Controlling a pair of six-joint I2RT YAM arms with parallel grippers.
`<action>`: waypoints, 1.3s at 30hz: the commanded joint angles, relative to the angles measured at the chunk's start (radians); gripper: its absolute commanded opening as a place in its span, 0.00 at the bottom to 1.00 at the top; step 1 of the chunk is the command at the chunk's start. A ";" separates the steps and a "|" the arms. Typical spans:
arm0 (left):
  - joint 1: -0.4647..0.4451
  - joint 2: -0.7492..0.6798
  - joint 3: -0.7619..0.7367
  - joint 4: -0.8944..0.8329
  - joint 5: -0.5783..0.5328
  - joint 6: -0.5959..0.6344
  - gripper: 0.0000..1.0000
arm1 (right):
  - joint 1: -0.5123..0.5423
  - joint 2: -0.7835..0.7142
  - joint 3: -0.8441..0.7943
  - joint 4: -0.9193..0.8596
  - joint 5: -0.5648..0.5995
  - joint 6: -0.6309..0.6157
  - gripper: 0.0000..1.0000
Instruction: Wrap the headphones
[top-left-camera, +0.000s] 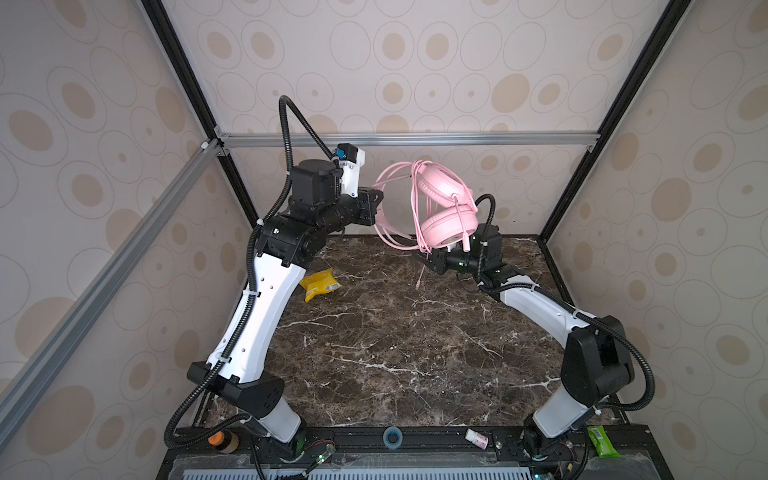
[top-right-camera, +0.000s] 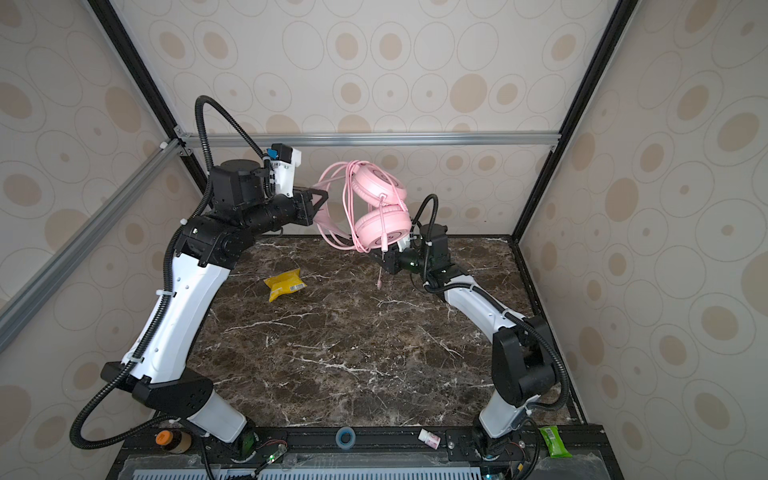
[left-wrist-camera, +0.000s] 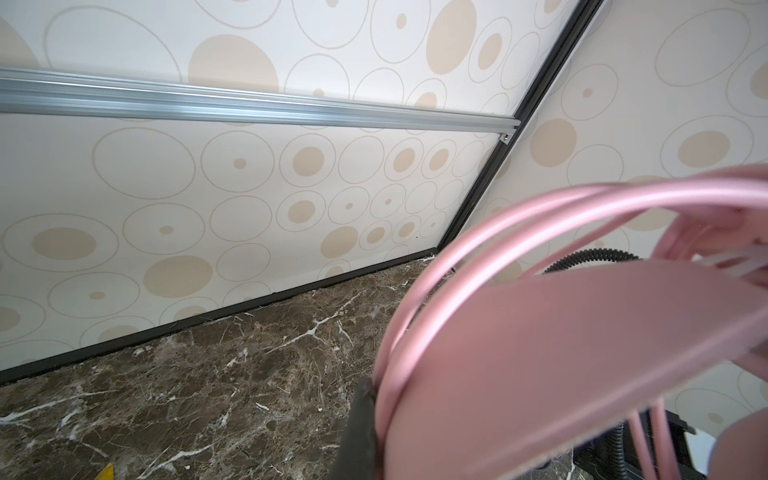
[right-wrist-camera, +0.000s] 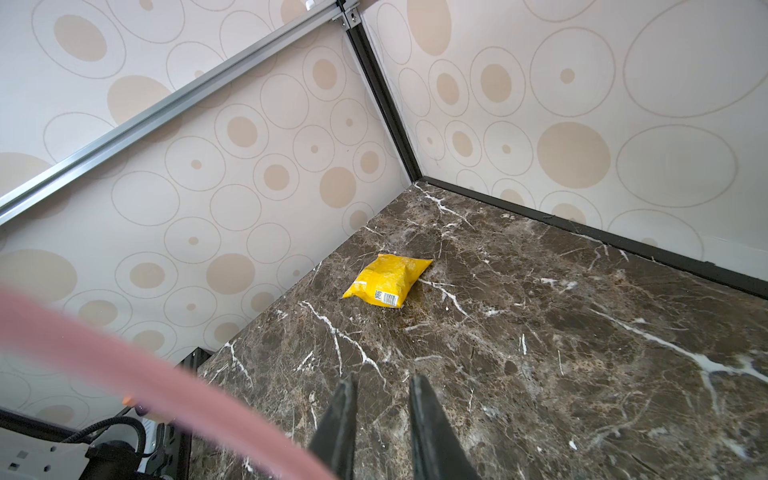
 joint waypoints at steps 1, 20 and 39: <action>0.024 -0.062 -0.014 0.109 0.001 -0.080 0.00 | 0.008 -0.005 -0.029 0.024 -0.007 0.018 0.23; 0.050 -0.100 -0.093 0.092 -0.287 -0.152 0.00 | 0.064 -0.080 -0.032 -0.153 0.060 -0.050 0.04; 0.050 -0.116 -0.327 0.214 -0.536 -0.238 0.00 | 0.271 -0.251 -0.012 -0.599 0.216 -0.242 0.01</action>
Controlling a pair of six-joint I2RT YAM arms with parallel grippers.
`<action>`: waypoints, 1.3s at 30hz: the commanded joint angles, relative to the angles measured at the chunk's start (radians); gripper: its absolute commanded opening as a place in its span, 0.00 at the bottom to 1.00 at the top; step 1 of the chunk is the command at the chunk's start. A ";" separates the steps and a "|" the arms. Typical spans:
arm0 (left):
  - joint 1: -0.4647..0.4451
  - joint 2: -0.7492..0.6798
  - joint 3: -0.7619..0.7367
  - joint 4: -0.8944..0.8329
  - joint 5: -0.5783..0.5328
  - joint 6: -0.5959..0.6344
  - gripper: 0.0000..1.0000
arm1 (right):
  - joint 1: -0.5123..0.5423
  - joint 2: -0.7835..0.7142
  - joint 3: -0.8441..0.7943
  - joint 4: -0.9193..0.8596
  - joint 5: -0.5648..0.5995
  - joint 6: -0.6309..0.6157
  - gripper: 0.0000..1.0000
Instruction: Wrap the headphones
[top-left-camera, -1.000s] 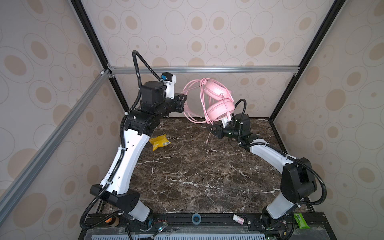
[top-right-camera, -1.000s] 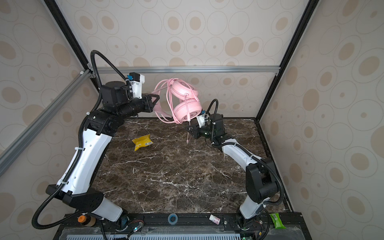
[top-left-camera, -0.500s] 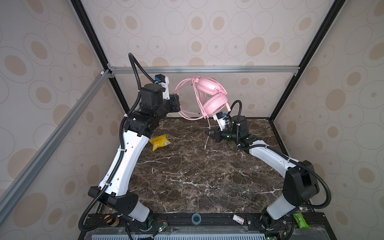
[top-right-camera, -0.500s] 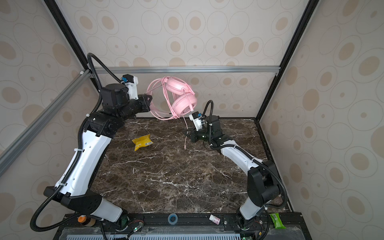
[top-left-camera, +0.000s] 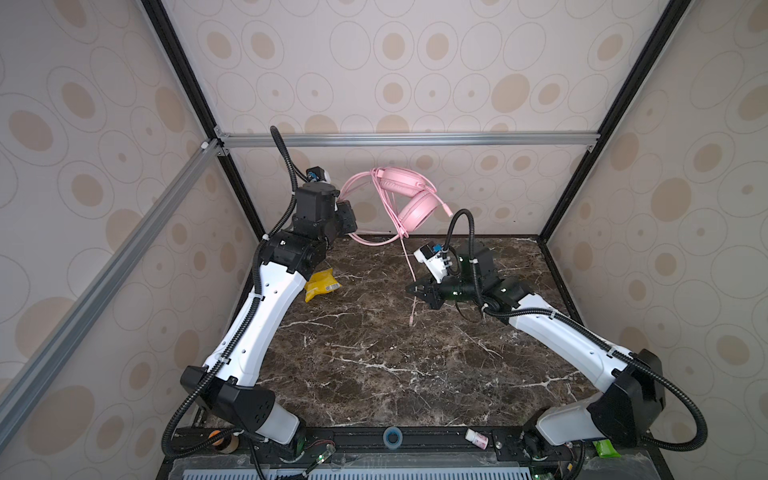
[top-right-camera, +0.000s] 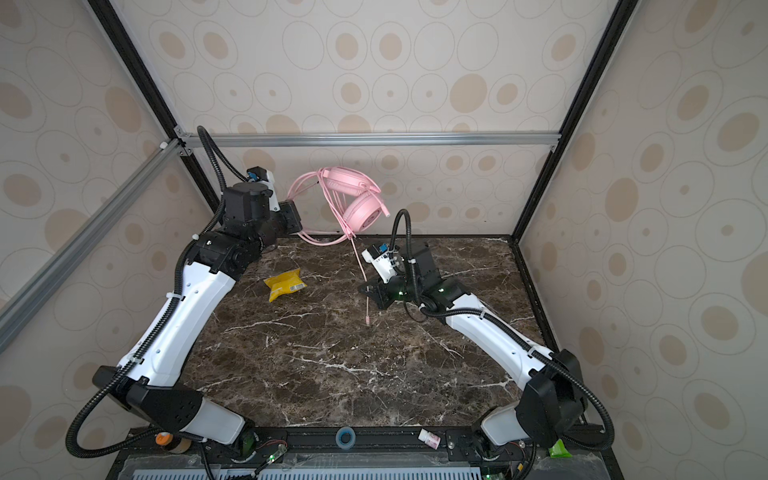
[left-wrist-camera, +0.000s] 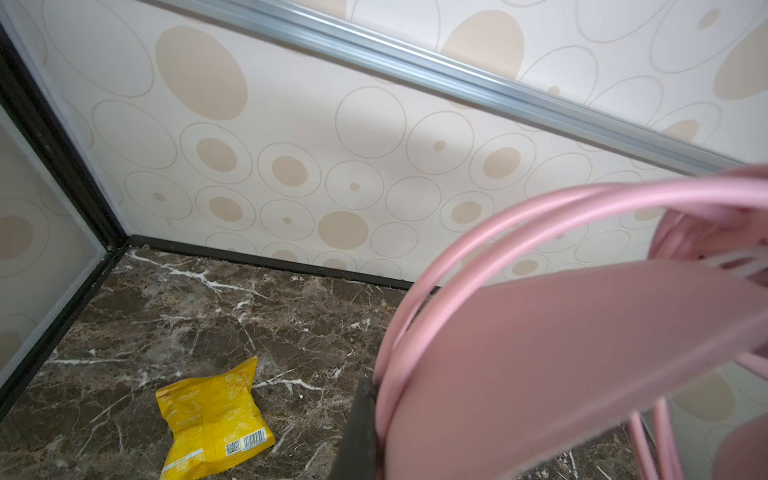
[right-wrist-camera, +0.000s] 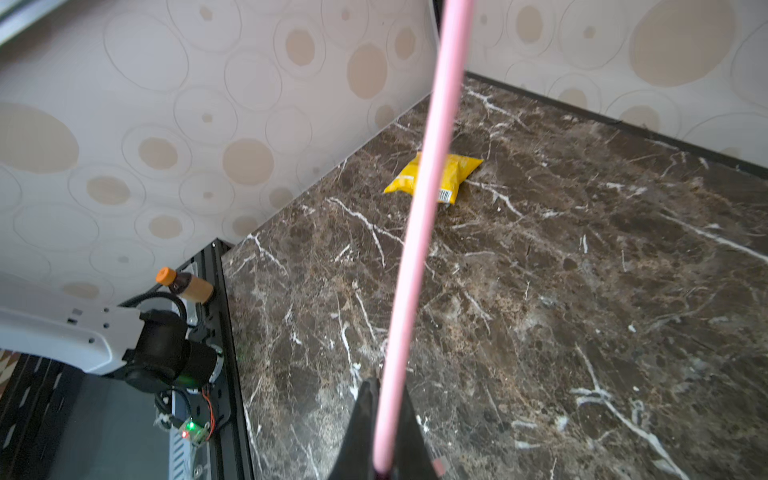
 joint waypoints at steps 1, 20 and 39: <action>0.006 -0.036 -0.005 0.105 -0.087 -0.080 0.00 | 0.050 -0.025 0.038 -0.132 0.036 -0.068 0.00; -0.047 0.016 -0.032 0.047 -0.333 0.208 0.00 | 0.221 0.021 0.412 -0.606 0.280 -0.170 0.00; -0.076 0.016 -0.137 0.105 -0.313 0.338 0.00 | 0.225 0.310 1.116 -1.125 0.377 0.021 0.00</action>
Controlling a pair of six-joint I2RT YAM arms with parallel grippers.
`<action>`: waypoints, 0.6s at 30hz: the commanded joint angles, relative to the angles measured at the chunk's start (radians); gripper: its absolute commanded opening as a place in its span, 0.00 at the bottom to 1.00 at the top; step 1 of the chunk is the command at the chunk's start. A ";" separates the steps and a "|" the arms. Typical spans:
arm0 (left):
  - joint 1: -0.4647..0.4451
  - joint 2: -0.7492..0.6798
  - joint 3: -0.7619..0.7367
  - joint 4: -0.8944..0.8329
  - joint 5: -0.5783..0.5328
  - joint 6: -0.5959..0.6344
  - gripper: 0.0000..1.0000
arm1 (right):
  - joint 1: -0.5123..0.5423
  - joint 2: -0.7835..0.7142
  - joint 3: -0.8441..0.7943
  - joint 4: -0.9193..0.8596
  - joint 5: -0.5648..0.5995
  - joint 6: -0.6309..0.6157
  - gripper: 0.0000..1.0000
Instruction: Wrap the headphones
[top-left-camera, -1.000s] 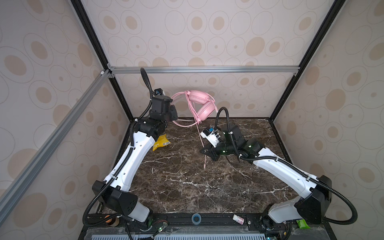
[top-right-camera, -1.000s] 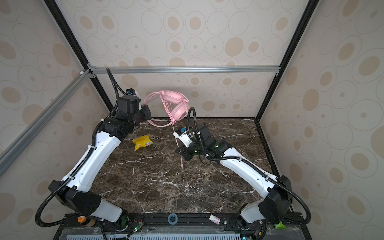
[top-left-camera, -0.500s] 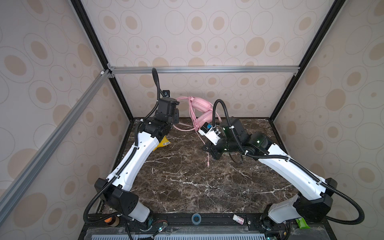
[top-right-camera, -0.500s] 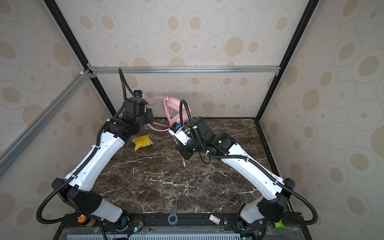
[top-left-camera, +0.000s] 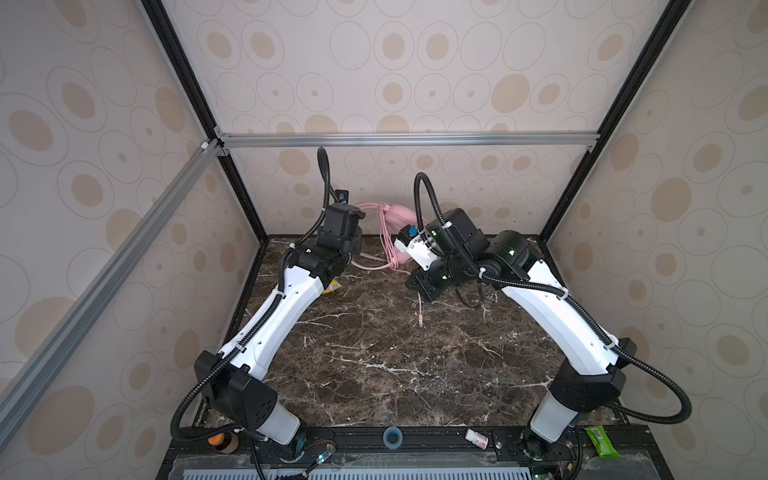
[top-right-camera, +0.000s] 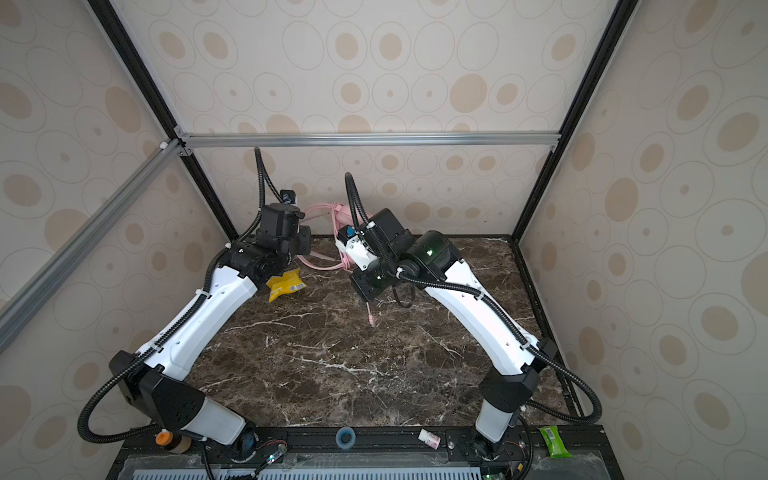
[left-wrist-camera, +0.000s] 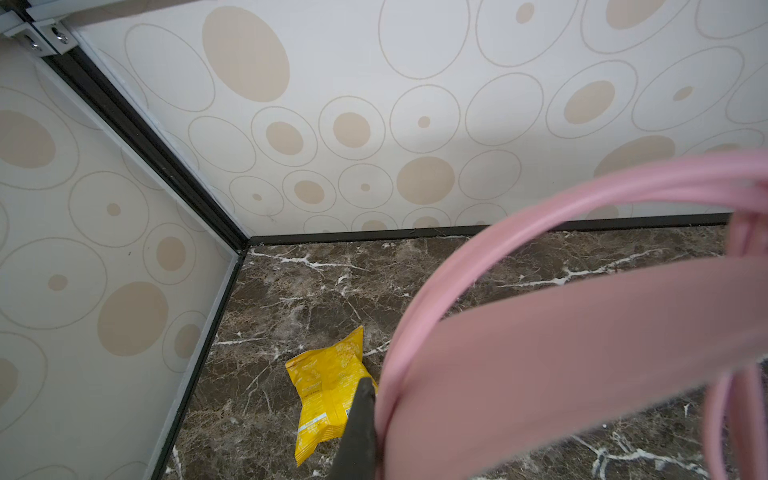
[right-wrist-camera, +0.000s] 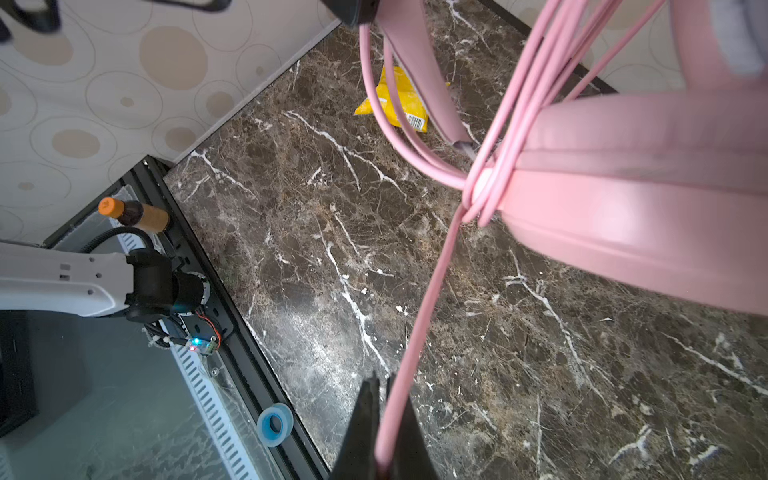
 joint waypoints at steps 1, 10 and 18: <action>-0.001 -0.001 0.004 0.087 -0.043 0.062 0.00 | 0.018 0.018 0.145 -0.141 -0.006 0.027 0.00; -0.025 0.019 0.008 0.098 0.025 0.164 0.00 | 0.035 0.094 0.272 -0.223 0.063 -0.037 0.00; -0.052 0.045 0.020 0.086 0.048 0.168 0.00 | 0.035 0.057 0.202 -0.057 -0.157 0.025 0.00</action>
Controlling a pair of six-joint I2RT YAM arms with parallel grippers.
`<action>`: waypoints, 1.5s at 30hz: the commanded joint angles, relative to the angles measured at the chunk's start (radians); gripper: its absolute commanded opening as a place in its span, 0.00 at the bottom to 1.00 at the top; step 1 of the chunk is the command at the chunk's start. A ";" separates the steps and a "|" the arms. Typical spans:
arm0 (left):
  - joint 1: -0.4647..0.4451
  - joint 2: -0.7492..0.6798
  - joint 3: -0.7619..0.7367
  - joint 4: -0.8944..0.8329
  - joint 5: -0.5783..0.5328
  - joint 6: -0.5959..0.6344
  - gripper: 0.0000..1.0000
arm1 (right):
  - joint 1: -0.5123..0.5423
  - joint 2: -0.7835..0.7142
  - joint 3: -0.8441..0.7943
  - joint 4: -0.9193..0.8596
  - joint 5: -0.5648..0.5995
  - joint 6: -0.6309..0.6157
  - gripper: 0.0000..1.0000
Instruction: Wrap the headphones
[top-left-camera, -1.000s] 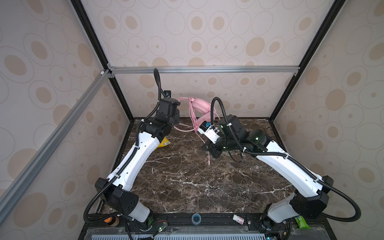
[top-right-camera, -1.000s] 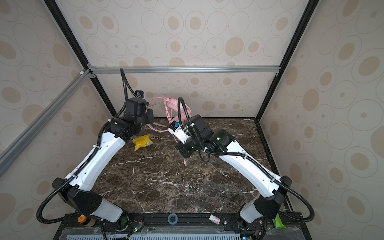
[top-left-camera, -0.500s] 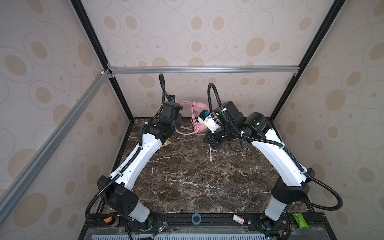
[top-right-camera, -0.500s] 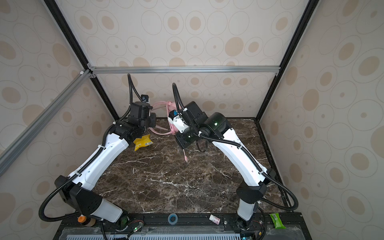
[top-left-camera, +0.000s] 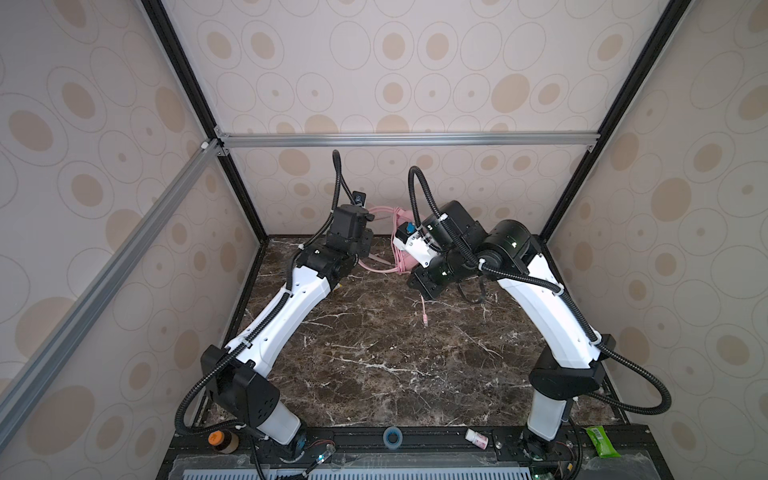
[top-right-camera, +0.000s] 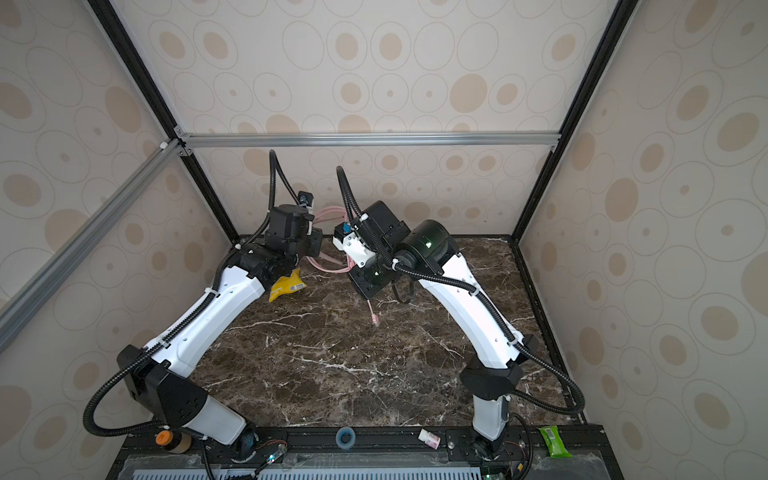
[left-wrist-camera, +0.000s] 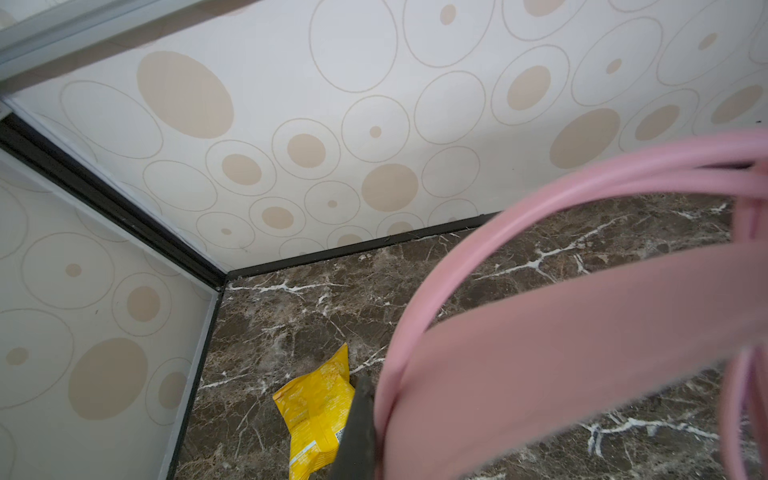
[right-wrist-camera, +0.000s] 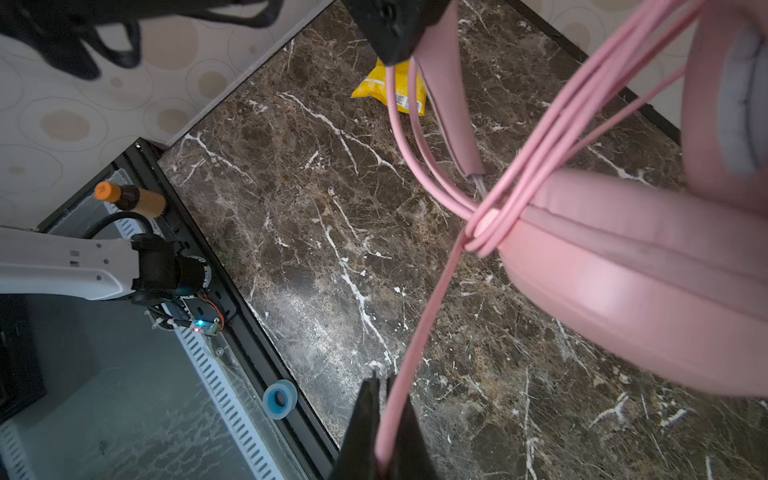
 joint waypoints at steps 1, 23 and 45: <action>-0.008 0.012 0.026 0.035 -0.009 0.035 0.00 | 0.009 -0.057 -0.039 0.127 -0.174 0.028 0.00; -0.068 -0.106 -0.102 0.103 0.193 0.056 0.00 | -0.140 -0.259 -0.456 0.617 -0.293 0.178 0.01; -0.074 -0.137 -0.154 0.099 0.278 0.029 0.00 | -0.218 -0.395 -0.736 1.008 -0.403 0.346 0.12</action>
